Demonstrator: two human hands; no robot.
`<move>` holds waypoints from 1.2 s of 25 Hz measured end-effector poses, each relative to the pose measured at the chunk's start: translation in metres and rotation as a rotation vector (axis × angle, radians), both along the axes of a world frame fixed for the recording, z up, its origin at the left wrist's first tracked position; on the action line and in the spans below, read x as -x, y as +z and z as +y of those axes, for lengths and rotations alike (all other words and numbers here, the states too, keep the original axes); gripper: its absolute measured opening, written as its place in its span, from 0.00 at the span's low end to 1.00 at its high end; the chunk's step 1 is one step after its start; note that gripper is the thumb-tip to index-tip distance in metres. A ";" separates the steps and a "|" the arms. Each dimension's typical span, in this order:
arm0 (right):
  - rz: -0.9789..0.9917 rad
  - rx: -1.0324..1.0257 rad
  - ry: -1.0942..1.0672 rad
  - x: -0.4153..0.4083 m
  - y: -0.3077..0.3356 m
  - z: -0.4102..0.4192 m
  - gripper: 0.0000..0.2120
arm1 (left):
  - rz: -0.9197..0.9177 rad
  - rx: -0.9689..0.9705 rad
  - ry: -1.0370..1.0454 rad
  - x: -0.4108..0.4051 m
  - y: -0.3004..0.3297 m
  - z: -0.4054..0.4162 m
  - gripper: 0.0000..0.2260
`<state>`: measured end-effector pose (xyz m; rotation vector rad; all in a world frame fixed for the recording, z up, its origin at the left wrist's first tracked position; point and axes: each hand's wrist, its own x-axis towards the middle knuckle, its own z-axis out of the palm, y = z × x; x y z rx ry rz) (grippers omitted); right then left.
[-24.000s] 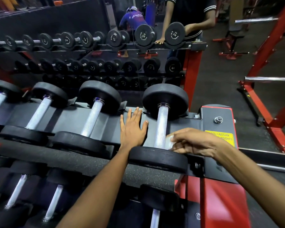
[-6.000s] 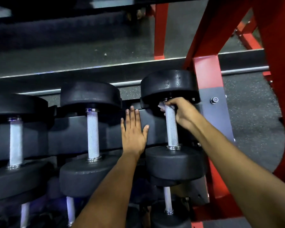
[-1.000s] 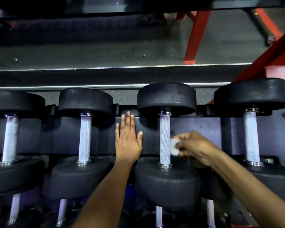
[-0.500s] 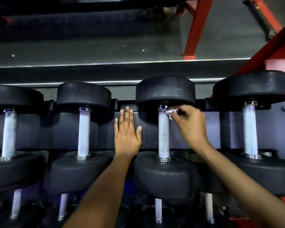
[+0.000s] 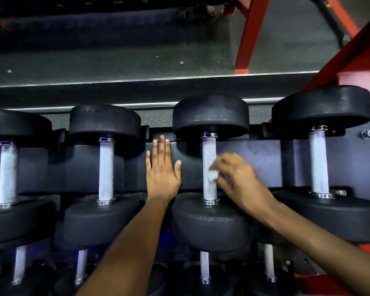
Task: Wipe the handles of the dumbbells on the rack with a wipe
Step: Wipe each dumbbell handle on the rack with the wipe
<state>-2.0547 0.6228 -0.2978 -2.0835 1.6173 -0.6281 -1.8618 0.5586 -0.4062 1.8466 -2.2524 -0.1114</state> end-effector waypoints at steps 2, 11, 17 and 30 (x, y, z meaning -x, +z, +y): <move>0.122 -0.033 0.301 0.005 0.004 0.011 0.08 | -0.003 -0.006 0.004 0.001 0.000 -0.001 0.29; 0.367 -0.011 0.748 0.011 0.022 -0.001 0.19 | -0.006 -0.027 0.003 0.000 0.001 0.000 0.29; 0.494 0.184 0.682 0.035 0.010 -0.039 0.28 | -0.025 -0.048 0.000 -0.001 0.000 0.000 0.29; 0.541 0.132 0.726 0.020 0.029 -0.054 0.19 | -0.003 -0.048 -0.013 -0.001 0.000 0.000 0.29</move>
